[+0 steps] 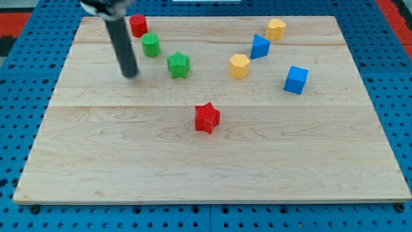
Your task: Separate the green star from the green circle
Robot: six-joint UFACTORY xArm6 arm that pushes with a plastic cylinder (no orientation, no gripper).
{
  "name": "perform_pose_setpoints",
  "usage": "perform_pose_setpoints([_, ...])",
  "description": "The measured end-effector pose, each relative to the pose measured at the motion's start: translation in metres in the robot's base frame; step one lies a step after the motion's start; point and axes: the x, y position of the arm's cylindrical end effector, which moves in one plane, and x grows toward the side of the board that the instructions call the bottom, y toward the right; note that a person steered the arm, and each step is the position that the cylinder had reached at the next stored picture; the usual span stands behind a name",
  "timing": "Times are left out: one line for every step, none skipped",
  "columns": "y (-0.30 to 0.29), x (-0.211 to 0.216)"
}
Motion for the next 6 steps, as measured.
perform_pose_setpoints([0.004, 0.099])
perform_pose_setpoints([0.089, 0.133])
perform_pose_setpoints([0.134, 0.120])
perform_pose_setpoints([0.140, 0.093])
perform_pose_setpoints([0.149, 0.154])
perform_pose_setpoints([0.114, 0.118])
